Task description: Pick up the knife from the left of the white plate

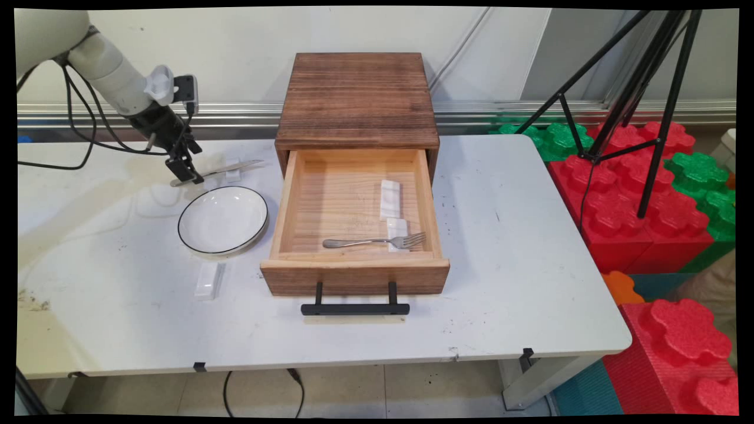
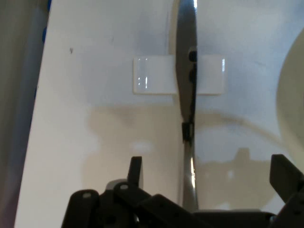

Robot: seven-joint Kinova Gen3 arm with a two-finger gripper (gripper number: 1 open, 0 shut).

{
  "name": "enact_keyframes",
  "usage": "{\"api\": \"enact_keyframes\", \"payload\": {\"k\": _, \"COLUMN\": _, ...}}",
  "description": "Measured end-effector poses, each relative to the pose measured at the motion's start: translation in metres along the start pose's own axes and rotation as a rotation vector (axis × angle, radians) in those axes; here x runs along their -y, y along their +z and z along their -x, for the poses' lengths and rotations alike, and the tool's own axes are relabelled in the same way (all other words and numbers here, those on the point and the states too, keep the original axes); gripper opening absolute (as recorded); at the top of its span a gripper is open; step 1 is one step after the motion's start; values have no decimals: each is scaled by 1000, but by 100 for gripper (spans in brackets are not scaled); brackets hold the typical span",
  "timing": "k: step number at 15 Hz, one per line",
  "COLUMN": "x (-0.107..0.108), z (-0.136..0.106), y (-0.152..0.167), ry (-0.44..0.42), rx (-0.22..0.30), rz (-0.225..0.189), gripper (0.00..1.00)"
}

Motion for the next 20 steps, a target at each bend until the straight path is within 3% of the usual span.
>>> {"api": "enact_keyframes", "payload": {"k": 14, "x": 20, "z": -3, "y": 37, "ry": 2, "rx": -7, "rz": 34, "gripper": 100}}
{"api": "enact_keyframes", "payload": {"k": 15, "x": 20, "z": -3, "y": 38, "ry": 3, "rx": -10, "rz": 39, "gripper": 0}}
{"api": "enact_keyframes", "payload": {"k": 20, "x": 21, "z": -3, "y": 39, "ry": 6, "rx": -18, "rz": 48, "gripper": 0}}
